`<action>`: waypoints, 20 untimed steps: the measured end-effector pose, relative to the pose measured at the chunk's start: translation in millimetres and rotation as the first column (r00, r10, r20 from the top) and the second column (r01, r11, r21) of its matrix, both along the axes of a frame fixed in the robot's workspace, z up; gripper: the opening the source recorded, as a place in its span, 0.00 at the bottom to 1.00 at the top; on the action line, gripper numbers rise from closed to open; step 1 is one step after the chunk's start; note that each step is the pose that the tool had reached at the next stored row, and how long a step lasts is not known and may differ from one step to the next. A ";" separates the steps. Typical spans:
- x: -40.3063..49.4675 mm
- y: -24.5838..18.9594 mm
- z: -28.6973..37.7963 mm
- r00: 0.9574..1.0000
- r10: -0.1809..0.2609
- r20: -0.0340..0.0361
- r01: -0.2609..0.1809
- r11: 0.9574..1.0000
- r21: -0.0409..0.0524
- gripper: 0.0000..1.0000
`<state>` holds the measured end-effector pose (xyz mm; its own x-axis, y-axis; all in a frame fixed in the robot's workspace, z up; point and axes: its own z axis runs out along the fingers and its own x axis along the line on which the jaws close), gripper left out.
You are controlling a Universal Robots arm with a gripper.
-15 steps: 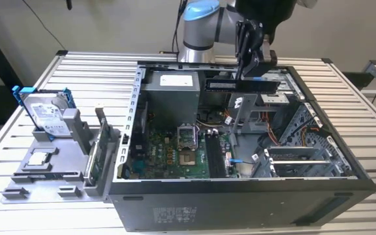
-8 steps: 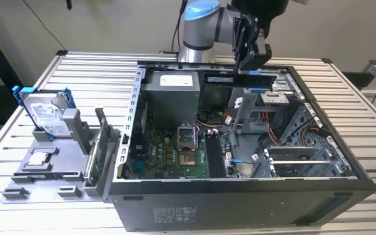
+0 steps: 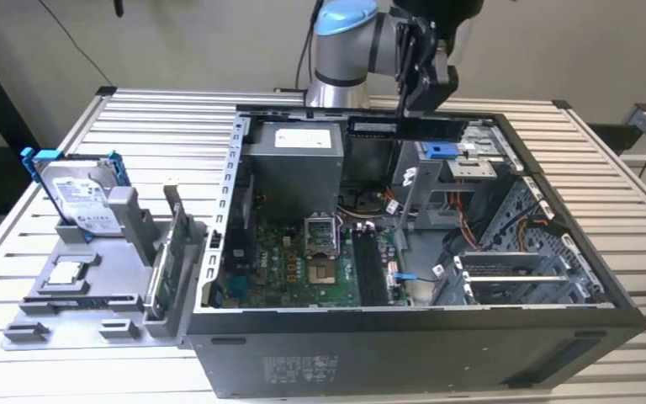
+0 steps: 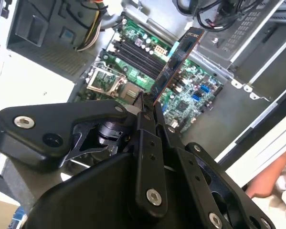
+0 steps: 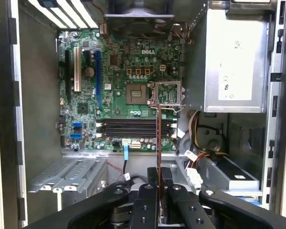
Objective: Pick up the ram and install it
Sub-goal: 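Pick up the ram and move it above insertion slot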
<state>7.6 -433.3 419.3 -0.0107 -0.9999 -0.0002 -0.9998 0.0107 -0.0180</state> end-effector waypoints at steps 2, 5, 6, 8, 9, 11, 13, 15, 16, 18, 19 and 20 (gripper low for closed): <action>-0.2 4.0 0.0 1.000 0.000 0.000 0.000 1.000 0.000 0.14; -0.4 9.8 0.0 1.000 0.000 0.000 0.000 1.000 0.001 0.14; -0.5 11.7 -0.1 1.000 0.000 0.000 0.000 1.000 0.001 0.14; -0.5 15.2 -0.1 1.000 0.000 0.000 0.000 1.000 0.002 0.14; -0.5 16.6 -0.1 1.000 0.000 0.000 0.000 1.000 0.002 0.14; -0.5 17.4 -0.1 1.000 0.000 0.000 0.000 1.000 0.002 0.14; -0.5 17.4 -0.1 1.000 0.000 0.000 0.000 1.000 0.002 0.14; -0.5 17.6 -0.1 1.000 0.000 0.000 0.000 1.000 0.002 0.14; -0.5 17.6 -0.1 1.000 0.000 0.000 0.000 1.000 0.002 0.14; -0.5 17.6 -0.1 1.000 0.000 0.000 0.000 1.000 0.002 0.14; -0.5 17.6 -0.1 1.000 0.000 0.000 0.000 1.000 0.002 0.14; -0.5 17.6 -0.1 1.000 0.000 0.000 0.000 1.000 0.002 0.14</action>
<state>7.1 -415.7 419.2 -0.0111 -0.9999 -0.0022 -0.9998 0.0112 -0.0182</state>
